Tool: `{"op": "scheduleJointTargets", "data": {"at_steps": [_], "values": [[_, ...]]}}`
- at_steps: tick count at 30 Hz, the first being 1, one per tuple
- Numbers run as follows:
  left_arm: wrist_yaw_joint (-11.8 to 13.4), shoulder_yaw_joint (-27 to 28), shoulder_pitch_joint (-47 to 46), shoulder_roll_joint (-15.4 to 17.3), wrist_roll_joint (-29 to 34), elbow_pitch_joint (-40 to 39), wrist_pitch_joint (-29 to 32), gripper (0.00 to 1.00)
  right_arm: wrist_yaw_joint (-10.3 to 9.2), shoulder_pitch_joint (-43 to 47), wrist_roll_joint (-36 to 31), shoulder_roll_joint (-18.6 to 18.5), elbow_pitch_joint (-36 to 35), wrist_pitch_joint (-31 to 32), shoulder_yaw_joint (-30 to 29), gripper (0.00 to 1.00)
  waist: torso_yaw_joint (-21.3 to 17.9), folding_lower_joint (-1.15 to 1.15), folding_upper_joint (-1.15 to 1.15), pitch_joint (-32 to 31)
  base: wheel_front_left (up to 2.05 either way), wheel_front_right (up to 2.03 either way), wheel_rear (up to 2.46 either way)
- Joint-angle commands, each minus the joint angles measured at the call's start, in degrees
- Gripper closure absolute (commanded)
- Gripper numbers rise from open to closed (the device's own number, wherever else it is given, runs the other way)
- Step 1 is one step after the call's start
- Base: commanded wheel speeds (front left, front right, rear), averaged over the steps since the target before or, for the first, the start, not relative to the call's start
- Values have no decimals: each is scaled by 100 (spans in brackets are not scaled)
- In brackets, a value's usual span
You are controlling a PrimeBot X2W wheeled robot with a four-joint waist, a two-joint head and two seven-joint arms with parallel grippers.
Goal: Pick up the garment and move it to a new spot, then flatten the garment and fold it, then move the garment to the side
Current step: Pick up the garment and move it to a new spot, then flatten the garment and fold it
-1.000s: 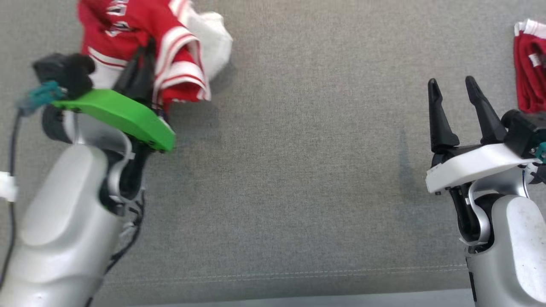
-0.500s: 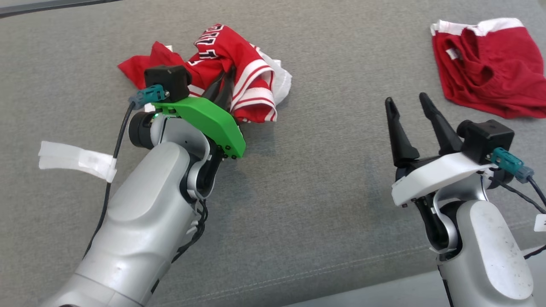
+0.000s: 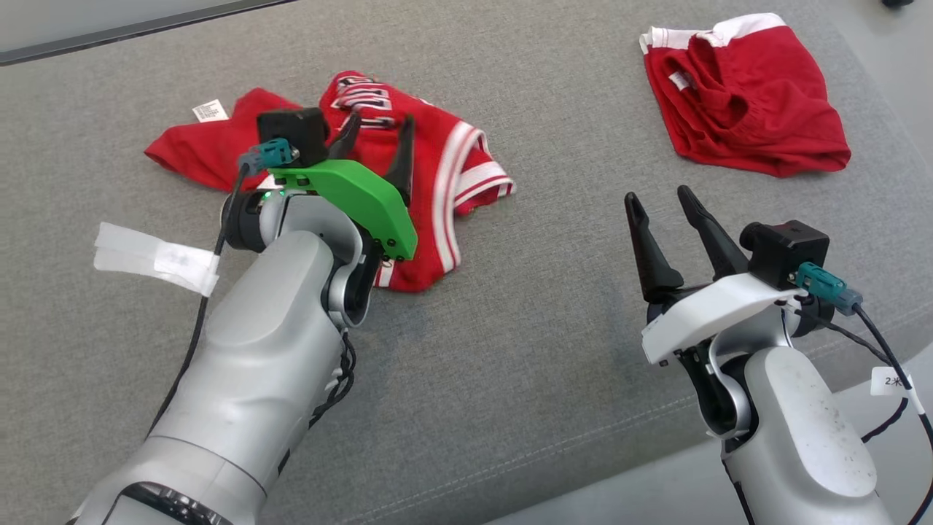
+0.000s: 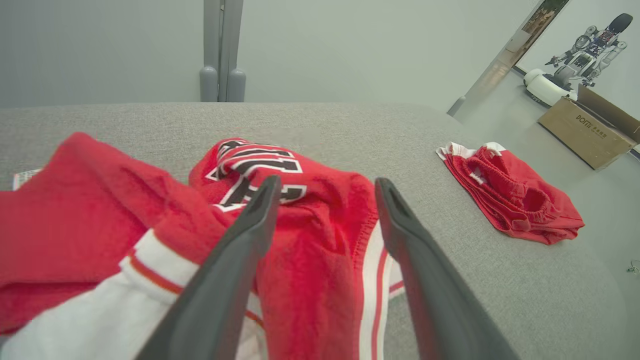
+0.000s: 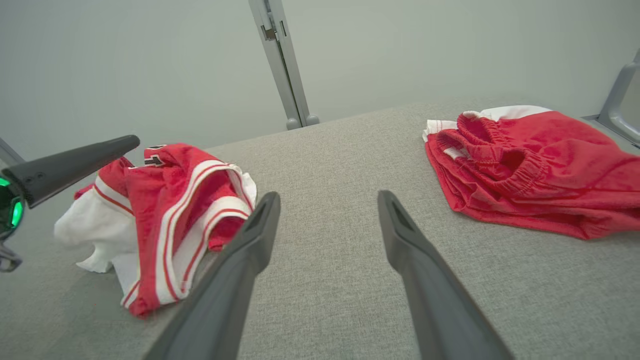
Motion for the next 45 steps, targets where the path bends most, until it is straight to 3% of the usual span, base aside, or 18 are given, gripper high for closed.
{"op": "scheduleJointTargets", "data": {"at_steps": [1,8,15,21,29,39,45], "values": [[-48,-40,-54,24,-15,41,-54,0,0,-32,26,2,37,-38,-2,0,157,0,-1,-125,0,0,0],[-258,-437,266,0,-46,-77,-347,0,0,256,-23,-3,151,-40,-157,0,755,0,-1,-556,0,0,0],[-141,-576,927,15,-80,-441,-620,0,0,611,63,-4,173,34,-252,0,1397,0,-1,-955,0,0,0],[117,-548,1773,236,-47,-1114,-751,0,0,725,90,-7,276,76,-190,0,1938,0,-1,-1170,0,0,0],[449,-520,2460,458,-15,-2034,-775,0,0,594,79,-6,719,107,-37,0,2313,0,-1,-1161,0,0,0],[916,-470,3079,764,-25,-3222,-740,0,0,-57,-378,-9,1834,92,401,0,2891,0,-1,-890,0,0,0],[1015,-486,3140,797,12,-3561,-718,0,-1,-688,-784,-67,2777,65,287,0,3330,0,-1,-709,0,0,0]]}}
